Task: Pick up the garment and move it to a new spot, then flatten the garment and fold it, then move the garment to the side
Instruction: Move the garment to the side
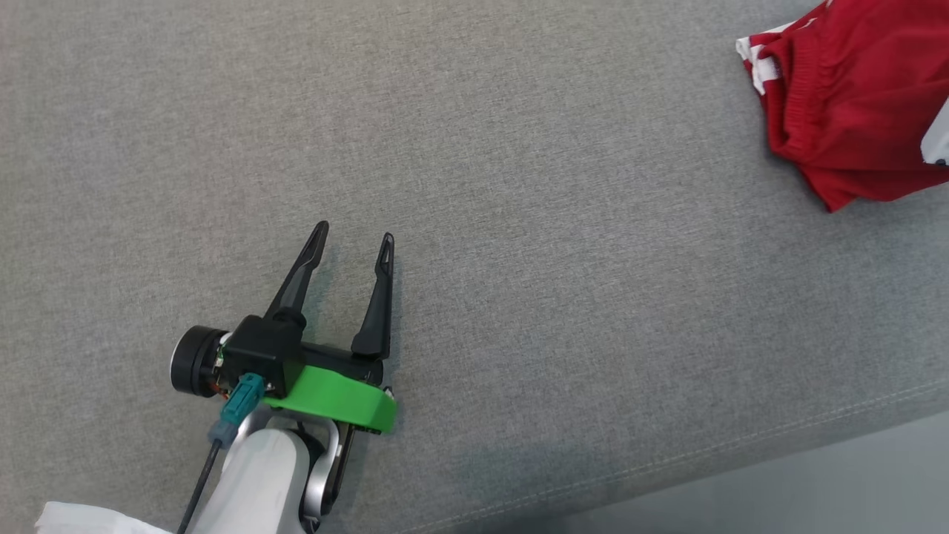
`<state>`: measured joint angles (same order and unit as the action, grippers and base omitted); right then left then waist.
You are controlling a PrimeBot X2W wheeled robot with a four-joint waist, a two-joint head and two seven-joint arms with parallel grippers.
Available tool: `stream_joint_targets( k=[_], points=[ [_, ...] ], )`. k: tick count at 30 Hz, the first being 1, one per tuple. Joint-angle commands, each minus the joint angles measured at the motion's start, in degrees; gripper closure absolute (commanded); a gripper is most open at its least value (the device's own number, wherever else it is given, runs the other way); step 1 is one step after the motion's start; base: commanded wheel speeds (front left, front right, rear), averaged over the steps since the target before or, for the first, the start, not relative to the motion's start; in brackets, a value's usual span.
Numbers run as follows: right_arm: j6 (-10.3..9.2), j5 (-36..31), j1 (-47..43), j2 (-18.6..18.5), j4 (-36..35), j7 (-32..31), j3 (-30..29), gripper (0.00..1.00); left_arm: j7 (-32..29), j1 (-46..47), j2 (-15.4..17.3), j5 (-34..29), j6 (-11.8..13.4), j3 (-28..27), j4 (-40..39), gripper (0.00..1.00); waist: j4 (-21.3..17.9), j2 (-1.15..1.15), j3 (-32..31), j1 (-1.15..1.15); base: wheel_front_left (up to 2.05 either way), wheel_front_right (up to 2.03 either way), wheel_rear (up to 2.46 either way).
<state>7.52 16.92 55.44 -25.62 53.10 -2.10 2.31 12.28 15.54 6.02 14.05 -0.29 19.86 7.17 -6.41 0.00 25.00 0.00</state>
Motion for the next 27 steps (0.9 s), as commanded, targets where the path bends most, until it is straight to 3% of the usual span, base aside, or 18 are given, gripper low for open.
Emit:
stream_joint_targets(
  k=[1,5,6,7,8,9,18,27],
  points=[
    [-0.06,-1.6,1.3,-0.7,1.9,1.2,-1.4,1.0,-0.3,-0.5,0.4,-0.4,0.3,0.2,-1.0,0.0,1.5,0.0,1.5,0.0,0.0,0.0,0.0],
    [-0.07,-5.2,3.1,-1.4,5.6,4.3,-3.8,1.0,-0.7,-0.8,0.8,-0.5,0.5,0.5,-2.5,0.0,2.2,0.0,2.1,0.0,0.0,0.0,0.0],
    [-0.07,-6.3,3.3,-1.4,6.3,5.3,-4.4,0.9,-0.8,-0.9,0.8,-0.5,0.7,0.6,-2.7,0.0,2.3,0.0,2.2,0.0,0.0,0.0,0.0],
    [-0.07,-7.1,3.6,-1.2,7.1,6.2,-5.0,0.6,-0.9,-1.0,0.8,-0.5,0.8,0.6,-2.8,0.0,2.4,0.0,2.2,0.0,0.0,0.0,0.0],
    [-0.07,-8.0,3.7,-0.8,7.9,6.9,-5.6,0.19,-1.0,-1.0,0.8,-0.5,0.8,0.7,-2.9,0.0,2.4,0.0,2.2,0.0,0.0,0.0,0.0],
    [-0.07,-8.8,3.9,-0.6,8.6,7.7,-6.1,0.0,-0.9,-1.0,0.8,-0.5,0.9,0.7,-3.0,0.0,2.4,0.0,2.1,0.0,0.0,0.0,0.0],
    [-0.07,-12.7,4.5,1.3,11.9,12.5,-7.8,0.0,0.0,-1.2,0.0,0.9,1.0,1.1,-1.6,0.0,2.0,0.0,-1.2,0.0,0.0,0.0,0.0],
    [-0.07,-11.7,0.4,4.6,8.7,16.4,-3.3,0.0,1.8,-2.5,-0.8,3.7,1.4,-0.4,2.7,0.0,2.4,0.0,-10.0,0.0,0.0,0.0,0.0]
  ],
)
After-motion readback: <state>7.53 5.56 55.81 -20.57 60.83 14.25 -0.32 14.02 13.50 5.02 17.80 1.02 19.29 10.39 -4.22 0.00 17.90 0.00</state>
